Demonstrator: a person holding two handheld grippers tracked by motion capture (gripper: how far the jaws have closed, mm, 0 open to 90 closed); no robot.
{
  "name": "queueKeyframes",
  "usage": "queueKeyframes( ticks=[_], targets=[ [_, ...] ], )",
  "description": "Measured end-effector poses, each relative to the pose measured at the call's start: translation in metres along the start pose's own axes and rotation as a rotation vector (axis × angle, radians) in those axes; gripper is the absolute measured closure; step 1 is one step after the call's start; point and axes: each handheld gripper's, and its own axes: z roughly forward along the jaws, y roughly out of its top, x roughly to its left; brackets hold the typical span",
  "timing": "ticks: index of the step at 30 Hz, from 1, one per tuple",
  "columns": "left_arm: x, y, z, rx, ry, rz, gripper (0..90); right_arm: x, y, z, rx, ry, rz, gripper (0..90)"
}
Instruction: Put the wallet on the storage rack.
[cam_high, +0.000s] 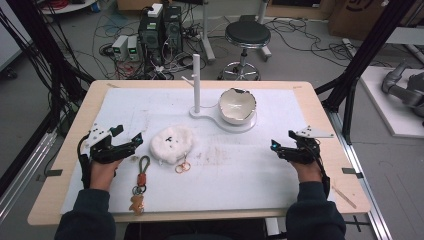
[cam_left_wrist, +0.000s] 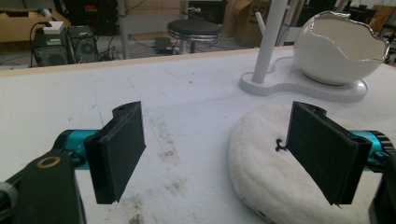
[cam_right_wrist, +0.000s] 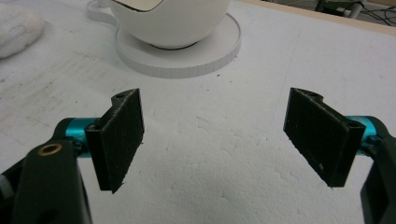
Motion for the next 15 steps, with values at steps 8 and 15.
queueKeyframes(
  ticks=[8, 15],
  targets=[
    [0.0023, -0.0012, 0.0026, 0.014, 0.014, -0.018, 20.4, -0.0024, -0.0010, 0.0011, 0.004, 0.010, 0.001, 20.5],
    [0.0016, -0.0013, 0.0028, 0.018, 0.000, -0.021, 22.1, -0.0001, -0.0018, -0.0026, 0.004, 0.006, -0.005, 20.6]
  ],
)
